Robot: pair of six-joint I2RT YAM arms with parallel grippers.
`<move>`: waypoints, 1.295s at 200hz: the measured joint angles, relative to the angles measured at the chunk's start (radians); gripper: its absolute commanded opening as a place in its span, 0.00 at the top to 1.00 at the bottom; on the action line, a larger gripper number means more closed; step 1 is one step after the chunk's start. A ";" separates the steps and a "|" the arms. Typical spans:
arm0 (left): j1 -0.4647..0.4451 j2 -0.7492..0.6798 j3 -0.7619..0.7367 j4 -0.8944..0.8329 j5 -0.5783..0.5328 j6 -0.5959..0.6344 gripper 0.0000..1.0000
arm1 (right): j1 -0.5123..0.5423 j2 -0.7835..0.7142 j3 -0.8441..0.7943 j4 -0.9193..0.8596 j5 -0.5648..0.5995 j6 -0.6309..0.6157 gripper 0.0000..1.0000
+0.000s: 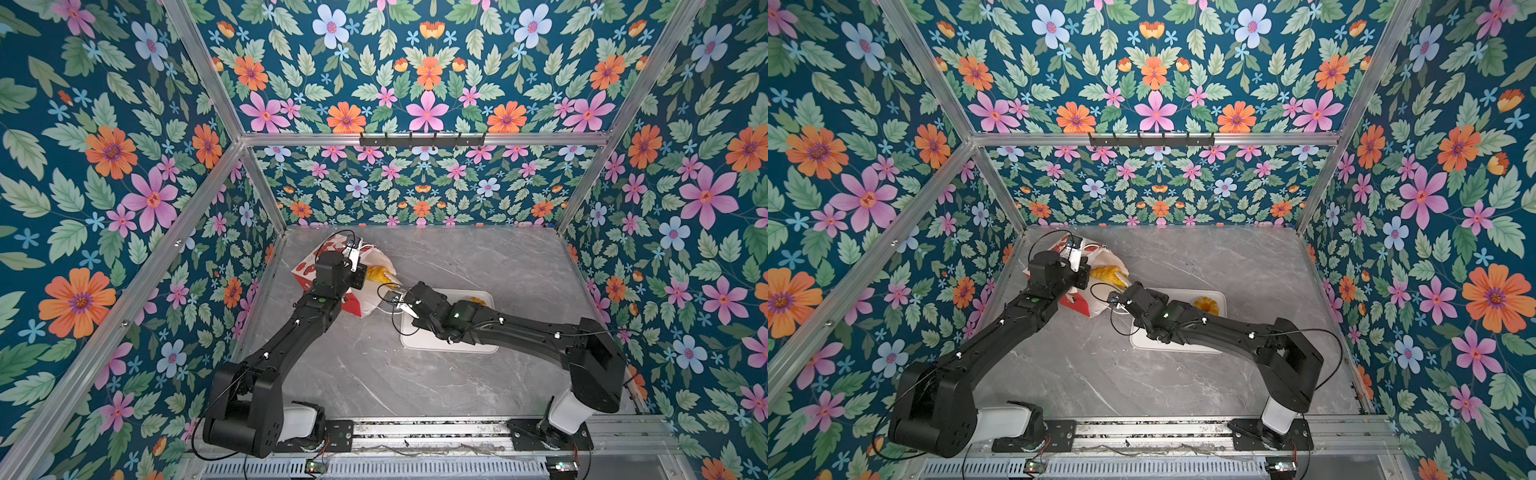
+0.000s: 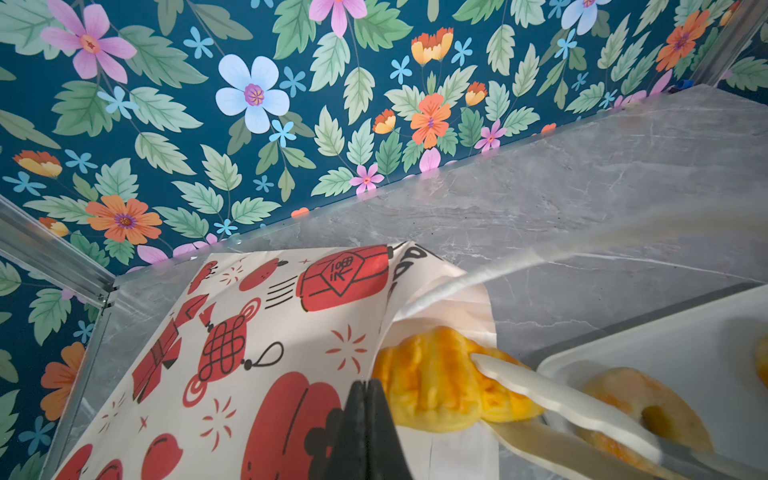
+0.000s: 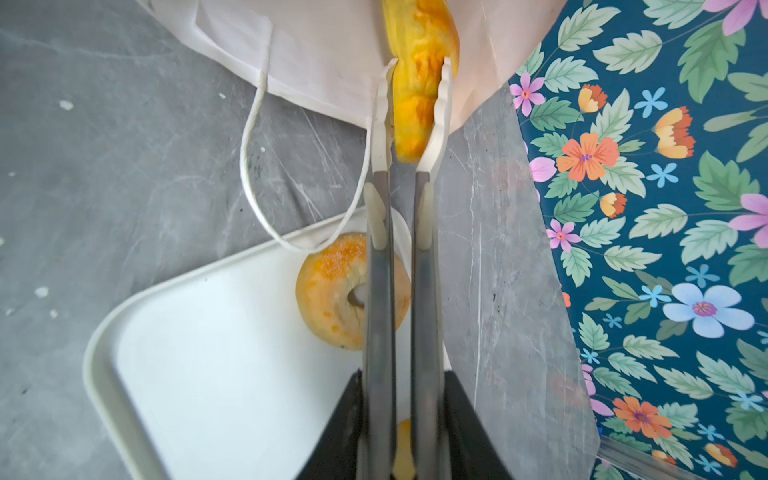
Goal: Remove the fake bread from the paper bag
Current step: 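Pull the yellow croissant out of the bag with the right gripper's tongs, then lower the croissant onto the white tray and open the tongs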
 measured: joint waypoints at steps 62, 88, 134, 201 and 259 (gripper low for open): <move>0.010 0.016 0.000 0.021 -0.023 -0.005 1.00 | 0.025 -0.211 -0.108 -0.109 0.040 0.130 1.00; 0.014 0.022 0.000 0.023 -0.032 -0.008 1.00 | 0.046 -0.248 -0.110 -0.179 0.080 0.183 1.00; 0.014 0.023 0.002 0.022 -0.036 -0.008 1.00 | 0.087 -0.292 -0.036 -0.414 0.153 0.345 1.00; 0.015 0.001 -0.006 0.022 -0.035 -0.009 1.00 | 0.141 -0.247 0.069 -0.814 0.225 0.721 1.00; 0.015 -0.017 -0.017 0.031 -0.023 -0.020 1.00 | 0.208 -0.159 0.112 -1.027 0.204 0.990 1.00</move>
